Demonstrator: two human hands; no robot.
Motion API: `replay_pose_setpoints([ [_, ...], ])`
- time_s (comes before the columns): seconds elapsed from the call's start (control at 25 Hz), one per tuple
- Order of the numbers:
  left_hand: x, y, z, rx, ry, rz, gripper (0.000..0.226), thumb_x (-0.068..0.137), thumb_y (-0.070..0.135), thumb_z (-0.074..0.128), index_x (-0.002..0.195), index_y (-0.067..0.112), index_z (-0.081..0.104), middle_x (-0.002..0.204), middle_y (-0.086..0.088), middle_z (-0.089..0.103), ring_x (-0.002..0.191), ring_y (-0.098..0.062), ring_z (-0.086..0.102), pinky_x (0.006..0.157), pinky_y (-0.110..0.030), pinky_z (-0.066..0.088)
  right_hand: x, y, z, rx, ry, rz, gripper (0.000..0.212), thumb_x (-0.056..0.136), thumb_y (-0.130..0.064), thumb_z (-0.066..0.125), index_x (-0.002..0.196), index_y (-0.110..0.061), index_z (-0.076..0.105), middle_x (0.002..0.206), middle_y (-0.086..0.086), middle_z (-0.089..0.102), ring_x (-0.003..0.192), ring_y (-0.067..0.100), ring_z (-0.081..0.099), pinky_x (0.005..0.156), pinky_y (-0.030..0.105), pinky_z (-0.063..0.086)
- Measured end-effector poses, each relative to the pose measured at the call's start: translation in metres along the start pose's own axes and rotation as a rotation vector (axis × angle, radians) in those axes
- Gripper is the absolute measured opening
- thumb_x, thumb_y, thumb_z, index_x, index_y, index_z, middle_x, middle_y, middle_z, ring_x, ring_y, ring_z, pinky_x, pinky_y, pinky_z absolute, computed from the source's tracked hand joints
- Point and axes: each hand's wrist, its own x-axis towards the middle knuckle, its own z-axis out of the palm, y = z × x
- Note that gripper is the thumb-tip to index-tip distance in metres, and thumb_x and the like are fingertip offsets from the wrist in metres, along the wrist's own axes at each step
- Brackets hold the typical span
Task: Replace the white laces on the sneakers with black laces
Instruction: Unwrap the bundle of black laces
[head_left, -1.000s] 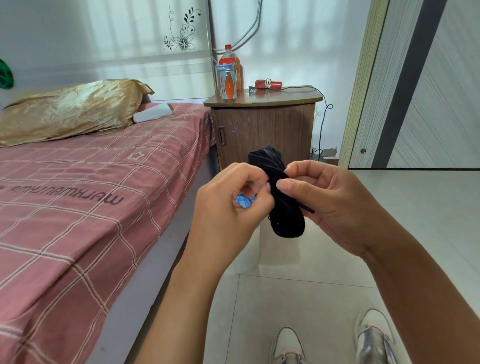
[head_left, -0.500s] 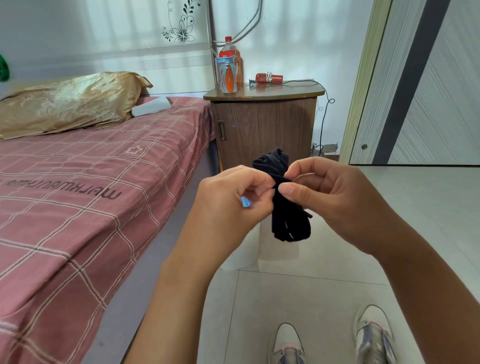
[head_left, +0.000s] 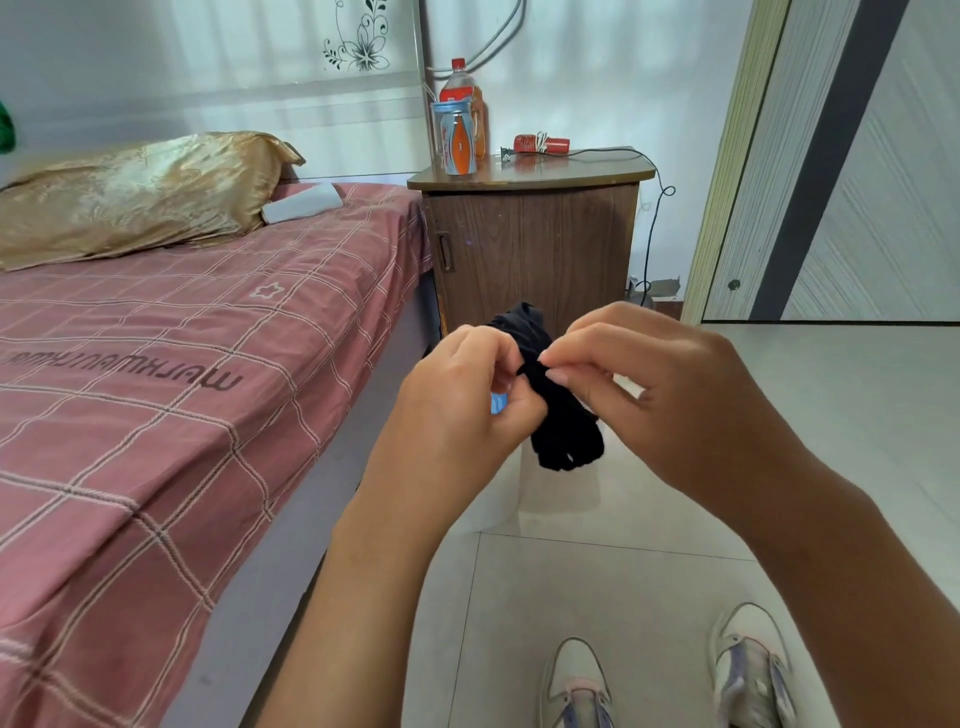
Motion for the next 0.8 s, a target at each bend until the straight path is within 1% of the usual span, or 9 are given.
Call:
replay_pose_setpoints([
  [0.08,-0.001,-0.002,0.001,0.058,-0.045,0.022,0.011,0.073,0.022,0.055,0.077,0.012,0.056,0.074,0.004,0.054,0.071,-0.009,0.046,0.063,-0.022,0.040,-0.001,0.001,0.005,-0.007,-0.040,-0.001,0.021,0.089,-0.016,0.053,0.086,-0.006,0.071,0.081,0.006,0.066,0.071,0.020,0.062,0.067,0.030,0.050],
  [0.12,-0.001,-0.003,0.002,0.073,-0.064,0.040,0.013,0.074,0.024,0.054,0.077,0.011,0.055,0.074,0.003,0.054,0.071,-0.011,0.045,0.064,-0.026,0.039,-0.001,0.000,0.007,0.014,-0.068,0.030,0.024,0.089,-0.020,0.051,0.086,-0.007,0.072,0.080,0.005,0.066,0.070,0.019,0.062,0.065,0.031,0.050],
  [0.24,-0.004,-0.007,0.002,0.068,-0.091,0.075,0.025,0.074,0.035,0.045,0.078,0.012,0.055,0.075,0.004,0.053,0.070,-0.011,0.046,0.064,-0.028,0.040,-0.001,0.002,0.010,0.063,-0.155,0.125,0.020,0.084,-0.021,0.056,0.083,-0.008,0.070,0.074,0.002,0.066,0.068,0.012,0.058,0.065,0.021,0.045],
  [0.36,-0.006,-0.011,0.001,0.053,-0.079,0.089,0.026,0.073,0.034,0.045,0.079,0.012,0.057,0.076,0.005,0.054,0.069,-0.010,0.049,0.062,-0.025,0.041,0.000,0.003,0.010,0.142,-0.199,0.222,0.016,0.080,-0.019,0.058,0.083,-0.006,0.067,0.072,0.000,0.063,0.077,0.010,0.053,0.068,0.010,0.039],
  [0.48,-0.008,-0.012,0.003,0.017,-0.052,0.083,0.023,0.073,0.032,0.048,0.080,0.012,0.058,0.077,0.005,0.056,0.068,-0.010,0.052,0.062,-0.026,0.043,-0.001,0.003,0.011,0.199,-0.228,0.290,0.009,0.084,-0.014,0.064,0.087,-0.006,0.065,0.079,0.001,0.062,0.073,0.012,0.056,0.070,0.010,0.039],
  [0.56,-0.009,-0.014,0.004,0.013,-0.041,0.076,0.023,0.073,0.031,0.048,0.079,0.011,0.058,0.077,0.006,0.056,0.069,-0.011,0.053,0.062,-0.026,0.043,-0.002,0.004,0.017,0.207,-0.204,0.259,0.010,0.083,-0.012,0.061,0.083,-0.002,0.063,0.079,0.002,0.059,0.070,0.015,0.054,0.067,0.011,0.038],
  [0.64,-0.009,-0.015,0.006,0.017,-0.037,0.073,0.022,0.073,0.031,0.049,0.079,0.012,0.058,0.077,0.005,0.057,0.069,-0.011,0.053,0.063,-0.026,0.043,-0.005,0.005,0.025,0.180,-0.178,0.203,0.013,0.082,-0.011,0.054,0.078,0.000,0.058,0.076,0.005,0.054,0.064,0.011,0.044,0.063,0.012,0.035],
  [0.72,-0.010,-0.015,0.007,-0.009,-0.036,0.061,0.020,0.073,0.029,0.050,0.079,0.012,0.058,0.076,0.004,0.058,0.070,-0.012,0.055,0.064,-0.025,0.044,-0.009,0.007,0.032,0.163,-0.152,0.162,0.014,0.086,-0.007,0.050,0.076,0.002,0.054,0.075,0.009,0.051,0.064,0.015,0.038,0.061,0.013,0.033],
  [0.8,-0.011,-0.013,0.007,-0.088,-0.029,0.010,0.013,0.073,0.025,0.056,0.078,0.013,0.060,0.074,0.004,0.059,0.071,-0.010,0.057,0.064,-0.020,0.045,-0.013,0.009,0.035,0.163,-0.120,0.144,0.016,0.090,-0.007,0.047,0.076,0.001,0.052,0.075,0.009,0.048,0.067,0.016,0.037,0.061,0.011,0.032],
])
